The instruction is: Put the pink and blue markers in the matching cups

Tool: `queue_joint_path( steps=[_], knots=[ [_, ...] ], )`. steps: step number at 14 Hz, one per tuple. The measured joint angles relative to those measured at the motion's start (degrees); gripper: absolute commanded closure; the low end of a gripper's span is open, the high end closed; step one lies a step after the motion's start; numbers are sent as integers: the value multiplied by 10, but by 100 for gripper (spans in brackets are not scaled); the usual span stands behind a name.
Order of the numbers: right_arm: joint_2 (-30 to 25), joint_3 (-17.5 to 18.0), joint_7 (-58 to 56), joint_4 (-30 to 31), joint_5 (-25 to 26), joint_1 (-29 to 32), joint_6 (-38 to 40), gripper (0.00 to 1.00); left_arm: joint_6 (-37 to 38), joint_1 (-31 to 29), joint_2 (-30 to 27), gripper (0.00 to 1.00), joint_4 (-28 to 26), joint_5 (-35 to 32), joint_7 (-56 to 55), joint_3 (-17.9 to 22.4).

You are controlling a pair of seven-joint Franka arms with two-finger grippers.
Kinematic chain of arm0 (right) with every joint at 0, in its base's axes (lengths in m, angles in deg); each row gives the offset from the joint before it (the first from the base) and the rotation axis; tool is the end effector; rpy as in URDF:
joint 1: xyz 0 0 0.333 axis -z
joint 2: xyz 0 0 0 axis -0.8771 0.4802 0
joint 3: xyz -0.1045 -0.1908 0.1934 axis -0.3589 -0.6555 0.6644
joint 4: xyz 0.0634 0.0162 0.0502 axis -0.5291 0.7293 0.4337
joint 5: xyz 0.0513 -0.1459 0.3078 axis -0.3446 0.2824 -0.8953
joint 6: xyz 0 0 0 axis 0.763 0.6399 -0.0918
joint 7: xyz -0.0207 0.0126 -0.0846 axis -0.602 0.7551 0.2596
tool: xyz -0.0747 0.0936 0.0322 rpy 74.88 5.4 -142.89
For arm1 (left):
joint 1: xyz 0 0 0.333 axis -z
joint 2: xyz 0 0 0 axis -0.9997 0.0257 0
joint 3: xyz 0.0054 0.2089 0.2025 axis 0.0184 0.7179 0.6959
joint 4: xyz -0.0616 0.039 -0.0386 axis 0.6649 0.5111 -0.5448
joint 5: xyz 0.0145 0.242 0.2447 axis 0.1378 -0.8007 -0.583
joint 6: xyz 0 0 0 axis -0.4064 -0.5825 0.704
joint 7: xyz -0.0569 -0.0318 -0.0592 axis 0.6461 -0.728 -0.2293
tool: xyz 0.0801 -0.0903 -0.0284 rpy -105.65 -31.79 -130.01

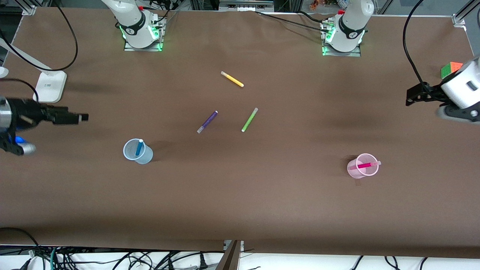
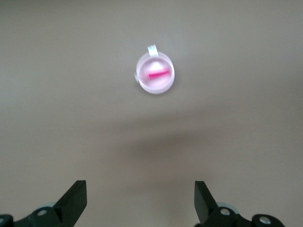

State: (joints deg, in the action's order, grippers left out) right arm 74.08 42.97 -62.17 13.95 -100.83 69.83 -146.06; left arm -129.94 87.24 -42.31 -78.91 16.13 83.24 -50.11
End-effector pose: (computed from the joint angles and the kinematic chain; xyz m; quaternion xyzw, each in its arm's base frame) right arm 0.5686 0.0038 0.5087 -0.9653 0.1295 0.2007 0.1057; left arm 0.5265 0.0087 0.5487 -0.9983 0.0558 0.0091 0.0148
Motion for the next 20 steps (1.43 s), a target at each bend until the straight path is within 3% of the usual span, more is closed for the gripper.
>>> queue_joint_path(
  steps=[3,7,13,20],
  knots=[
    [-54,1,-9,2,71,-34,32,4,-37,3,-50,0,-49,1,-23,2],
    [-108,1,-17,31,96,-43,61,4,-30,3,-53,0,-55,1,-25,6],
    [-235,1,-33,260,103,-43,-93,4,-21,4,-53,0,-55,1,-29,4],
    [-253,0,-73,285,106,-42,-131,1,-20,4,-53,0,-55,1,-30,3]
  ],
)
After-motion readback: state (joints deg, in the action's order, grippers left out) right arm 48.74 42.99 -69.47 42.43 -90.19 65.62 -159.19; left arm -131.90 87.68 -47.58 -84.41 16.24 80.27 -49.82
